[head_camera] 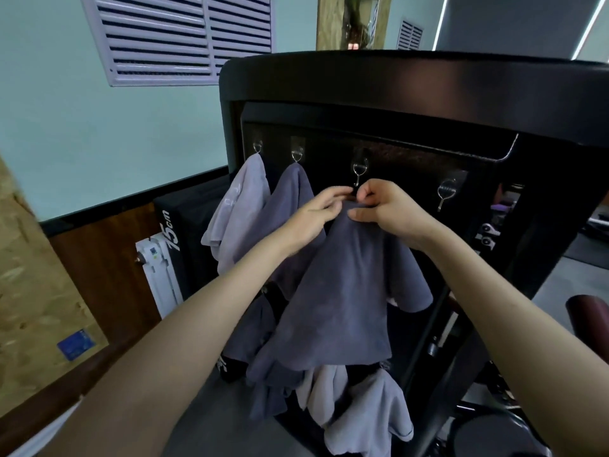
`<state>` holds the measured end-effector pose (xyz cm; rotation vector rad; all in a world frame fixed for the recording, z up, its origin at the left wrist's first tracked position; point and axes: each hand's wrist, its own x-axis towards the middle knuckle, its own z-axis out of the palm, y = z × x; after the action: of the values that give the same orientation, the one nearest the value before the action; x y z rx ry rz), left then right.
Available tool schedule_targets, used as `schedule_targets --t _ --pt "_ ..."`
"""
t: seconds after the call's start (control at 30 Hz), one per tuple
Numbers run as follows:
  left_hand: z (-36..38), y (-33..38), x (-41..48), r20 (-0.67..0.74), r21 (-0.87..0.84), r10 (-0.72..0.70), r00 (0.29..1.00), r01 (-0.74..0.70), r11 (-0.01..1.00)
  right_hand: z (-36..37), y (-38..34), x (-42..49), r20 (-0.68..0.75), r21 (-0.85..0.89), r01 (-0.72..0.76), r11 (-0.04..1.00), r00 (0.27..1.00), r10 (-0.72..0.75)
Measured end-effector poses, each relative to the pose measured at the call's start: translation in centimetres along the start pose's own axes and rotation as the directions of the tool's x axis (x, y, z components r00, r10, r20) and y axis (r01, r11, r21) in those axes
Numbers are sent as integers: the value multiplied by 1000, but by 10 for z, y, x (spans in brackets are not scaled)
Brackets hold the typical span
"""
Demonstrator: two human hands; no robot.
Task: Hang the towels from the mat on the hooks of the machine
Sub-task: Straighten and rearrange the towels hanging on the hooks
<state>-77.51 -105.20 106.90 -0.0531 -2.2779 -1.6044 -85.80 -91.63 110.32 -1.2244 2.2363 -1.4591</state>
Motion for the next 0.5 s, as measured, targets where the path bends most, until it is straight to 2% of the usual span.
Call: schedule_targets --t 0.07,0.13,0.2,0.33,0.4,0.5 --pt "-3 1 19 30 -57 -54 998 56 997 -8 -1 15 2 76 -34 997 999 34" --pt "-9 1 36 24 -1 -75 997 75 997 -13 0 28 -1 103 -68 992 998 69" --pt "-17 -6 51 -11 106 -69 998 70 992 -15 5 37 -72 76 -92 993 993 97" --pt "-23 -17 76 -86 126 -53 995 64 990 -9 19 41 -268 20 -43 999 962 46" --pt "-22 -23 90 -146 151 -33 989 56 987 -2 26 42 -425 -104 9 995 904 -53" --pt "-15 -28 106 -270 264 33 962 42 963 13 33 49 -617 -249 33 968 765 -184"
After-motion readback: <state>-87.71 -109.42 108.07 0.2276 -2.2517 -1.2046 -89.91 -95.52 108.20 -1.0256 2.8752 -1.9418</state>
